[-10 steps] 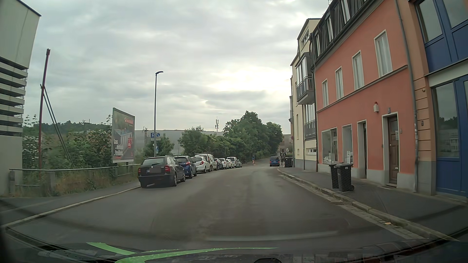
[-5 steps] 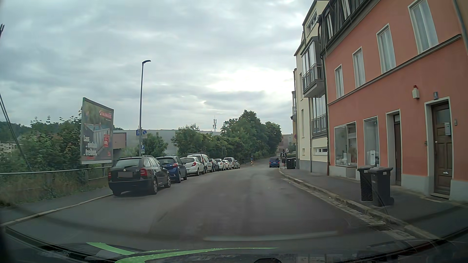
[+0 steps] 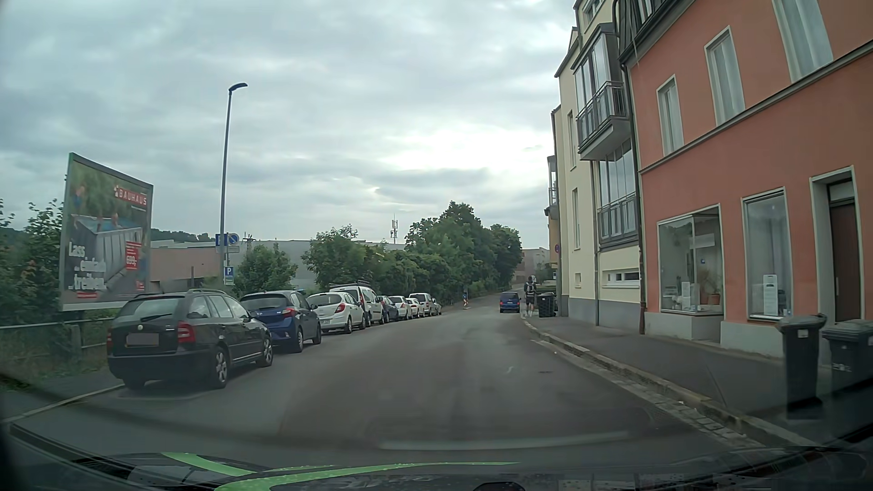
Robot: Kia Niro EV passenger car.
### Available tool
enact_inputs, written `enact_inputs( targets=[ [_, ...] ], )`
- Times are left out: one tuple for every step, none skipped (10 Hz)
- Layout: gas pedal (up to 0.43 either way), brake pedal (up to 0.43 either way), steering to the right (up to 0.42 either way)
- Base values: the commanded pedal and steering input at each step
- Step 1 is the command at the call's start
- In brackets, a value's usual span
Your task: Follow the waypoints while adhering to traffic rules and regulations
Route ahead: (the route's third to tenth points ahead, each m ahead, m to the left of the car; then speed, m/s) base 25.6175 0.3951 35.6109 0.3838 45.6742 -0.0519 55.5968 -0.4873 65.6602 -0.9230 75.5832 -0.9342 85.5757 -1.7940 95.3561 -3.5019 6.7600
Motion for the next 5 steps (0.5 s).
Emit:
enact_inputs(
  targets=[
    [0.138, 0.000, 0.012],
    [0.138, 0.000, 0.012],
    [0.138, 0.000, 0.010],
    [0.130, 0.000, 0.009],
    [0.110, 0.000, 0.009]
  ],
)
